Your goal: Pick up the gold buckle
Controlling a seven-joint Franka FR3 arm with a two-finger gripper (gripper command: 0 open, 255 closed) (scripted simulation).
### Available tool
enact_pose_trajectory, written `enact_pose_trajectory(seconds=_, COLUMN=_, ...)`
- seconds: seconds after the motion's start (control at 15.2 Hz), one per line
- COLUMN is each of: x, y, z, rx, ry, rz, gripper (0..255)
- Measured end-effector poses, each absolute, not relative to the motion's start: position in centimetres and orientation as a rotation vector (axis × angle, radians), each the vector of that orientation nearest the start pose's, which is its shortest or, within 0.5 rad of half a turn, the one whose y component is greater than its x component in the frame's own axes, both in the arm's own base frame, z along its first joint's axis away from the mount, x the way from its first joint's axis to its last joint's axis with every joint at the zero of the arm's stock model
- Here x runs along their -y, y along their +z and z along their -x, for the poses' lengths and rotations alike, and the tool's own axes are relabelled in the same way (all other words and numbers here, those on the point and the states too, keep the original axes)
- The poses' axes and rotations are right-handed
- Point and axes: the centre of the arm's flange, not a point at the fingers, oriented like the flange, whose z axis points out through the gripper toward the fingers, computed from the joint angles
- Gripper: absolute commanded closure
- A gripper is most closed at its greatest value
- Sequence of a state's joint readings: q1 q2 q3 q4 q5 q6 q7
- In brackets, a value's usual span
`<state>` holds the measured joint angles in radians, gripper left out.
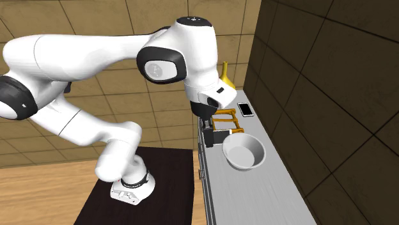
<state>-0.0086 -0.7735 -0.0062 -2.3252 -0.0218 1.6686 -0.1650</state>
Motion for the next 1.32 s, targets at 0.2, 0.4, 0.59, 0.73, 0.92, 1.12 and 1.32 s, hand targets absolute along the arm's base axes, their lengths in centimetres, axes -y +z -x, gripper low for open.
enact_pose_trajectory(seconds=0.2, x=-0.5, y=60.0, z=-32.8, rx=0.242, ry=-0.174, rz=3.153, gripper=0)
enact_pose_trajectory(seconds=0.4, x=-3.2, y=58.0, z=-33.6, rx=0.245, ry=-0.157, rz=3.147, gripper=0)
enact_pose_trajectory(seconds=0.59, x=-6.4, y=55.9, z=-34.7, rx=0.248, ry=-0.139, rz=3.142, gripper=0)
enact_pose_trajectory(seconds=0.73, x=-8.6, y=54.7, z=-35.6, rx=0.249, ry=-0.127, rz=3.138, gripper=0)
enact_pose_trajectory(seconds=0.92, x=-11.5, y=52.5, z=-36.7, rx=0.25, ry=-0.109, rz=3.132, gripper=0)
enact_pose_trajectory(seconds=1.12, x=-14.5, y=50.1, z=-37.5, rx=0.253, ry=-0.091, rz=3.126, gripper=0)
enact_pose_trajectory(seconds=1.32, x=-17.7, y=48.0, z=-38.5, rx=0.255, ry=-0.073, rz=3.12, gripper=0)
